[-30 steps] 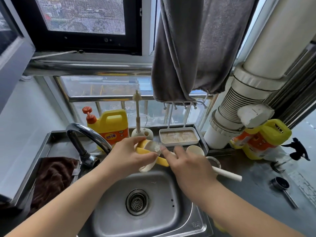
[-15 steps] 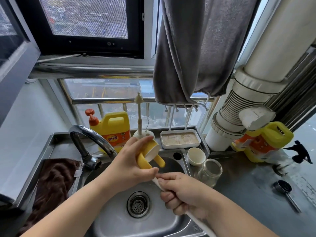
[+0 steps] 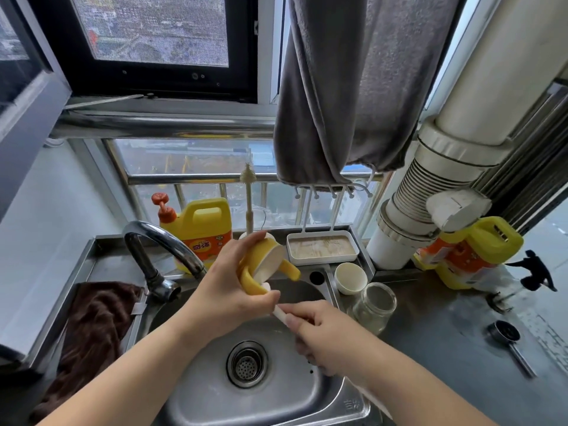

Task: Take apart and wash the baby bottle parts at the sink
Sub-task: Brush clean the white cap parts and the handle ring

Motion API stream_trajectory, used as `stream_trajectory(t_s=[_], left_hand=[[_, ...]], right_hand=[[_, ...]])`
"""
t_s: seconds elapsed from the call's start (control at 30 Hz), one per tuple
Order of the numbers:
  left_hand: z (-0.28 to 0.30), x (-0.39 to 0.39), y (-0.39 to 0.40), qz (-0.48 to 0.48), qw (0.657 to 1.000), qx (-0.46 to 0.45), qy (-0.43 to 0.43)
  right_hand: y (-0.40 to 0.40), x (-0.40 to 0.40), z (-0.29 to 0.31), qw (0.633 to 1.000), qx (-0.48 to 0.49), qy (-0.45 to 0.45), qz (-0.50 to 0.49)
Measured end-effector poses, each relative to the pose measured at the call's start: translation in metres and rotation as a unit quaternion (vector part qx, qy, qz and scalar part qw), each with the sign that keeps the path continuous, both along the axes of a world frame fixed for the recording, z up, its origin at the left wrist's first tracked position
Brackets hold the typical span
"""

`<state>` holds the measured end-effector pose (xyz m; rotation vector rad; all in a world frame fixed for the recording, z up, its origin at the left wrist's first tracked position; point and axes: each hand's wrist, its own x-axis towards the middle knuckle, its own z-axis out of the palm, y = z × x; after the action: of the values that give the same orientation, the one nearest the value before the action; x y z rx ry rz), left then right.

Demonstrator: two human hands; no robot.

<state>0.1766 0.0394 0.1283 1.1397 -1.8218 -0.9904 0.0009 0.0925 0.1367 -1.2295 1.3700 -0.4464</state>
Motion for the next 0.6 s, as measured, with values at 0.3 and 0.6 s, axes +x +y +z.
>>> stream_trajectory(t_s=[0.3,0.6], left_hand=[[-0.011,-0.002,0.015,-0.037,0.992,0.113,0.038],[0.008,-0.003,0.006,-0.041,0.937,0.331,0.106]], right_hand=[[0.002,-0.007,0.001,0.968,0.125,-0.207,-0.063],[0.006,-0.015,-0.005,0.987,0.092,-0.128,-0.042]])
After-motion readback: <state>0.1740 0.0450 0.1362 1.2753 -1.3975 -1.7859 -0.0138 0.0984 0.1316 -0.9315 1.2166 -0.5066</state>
